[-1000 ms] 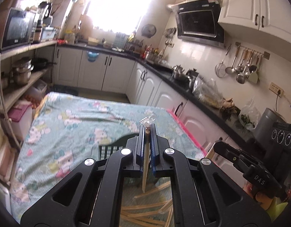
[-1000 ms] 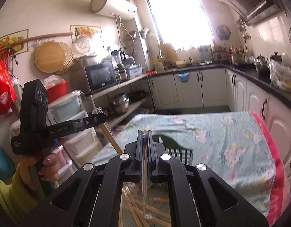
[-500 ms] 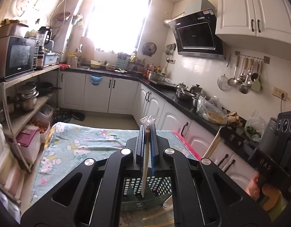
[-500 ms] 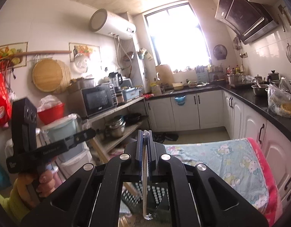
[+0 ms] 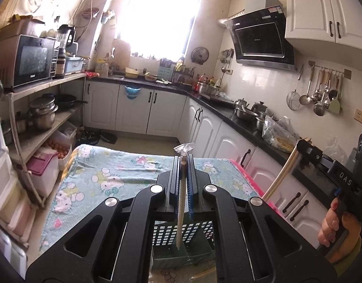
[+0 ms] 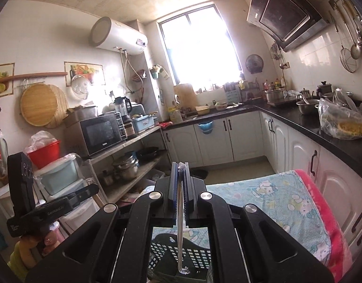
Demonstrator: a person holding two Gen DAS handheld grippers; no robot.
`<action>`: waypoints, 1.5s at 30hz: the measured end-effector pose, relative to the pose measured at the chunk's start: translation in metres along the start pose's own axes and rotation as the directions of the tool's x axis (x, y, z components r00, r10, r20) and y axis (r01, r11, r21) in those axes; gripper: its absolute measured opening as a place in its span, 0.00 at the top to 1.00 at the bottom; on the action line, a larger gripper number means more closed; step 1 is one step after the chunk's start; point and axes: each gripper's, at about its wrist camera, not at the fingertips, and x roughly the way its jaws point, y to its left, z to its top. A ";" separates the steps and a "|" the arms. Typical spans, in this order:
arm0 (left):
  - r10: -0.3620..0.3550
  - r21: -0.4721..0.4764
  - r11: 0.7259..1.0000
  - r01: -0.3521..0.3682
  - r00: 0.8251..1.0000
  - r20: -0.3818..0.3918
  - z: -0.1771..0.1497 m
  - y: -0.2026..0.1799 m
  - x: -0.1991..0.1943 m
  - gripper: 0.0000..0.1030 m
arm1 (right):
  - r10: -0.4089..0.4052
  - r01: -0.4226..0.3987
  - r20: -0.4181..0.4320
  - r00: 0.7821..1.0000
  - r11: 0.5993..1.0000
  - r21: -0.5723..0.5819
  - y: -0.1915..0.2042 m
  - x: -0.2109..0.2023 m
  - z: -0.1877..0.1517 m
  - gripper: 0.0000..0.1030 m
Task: Organize utensils
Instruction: 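Lift the chopstick with the left tool and lower it into the green caddy, then open the left tool to release the chopstick into the caddy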
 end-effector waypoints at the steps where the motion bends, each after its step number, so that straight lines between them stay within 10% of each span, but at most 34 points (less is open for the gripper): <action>1: 0.004 0.001 1.000 -0.004 1.000 -0.004 -0.002 0.001 0.002 0.97 | -0.004 0.004 -0.004 1.000 1.000 0.001 -0.001 0.002 -0.003 0.96; 33: 0.049 0.002 0.999 -0.050 0.992 -0.119 -0.059 0.015 0.039 0.97 | -0.069 0.073 -0.106 0.992 0.997 0.036 -0.010 0.031 -0.061 0.94; 45: 0.055 -0.015 0.998 -0.057 0.988 -0.143 -0.067 0.019 0.039 0.86 | -0.083 0.091 -0.129 0.988 0.994 0.054 -0.016 0.025 -0.072 0.72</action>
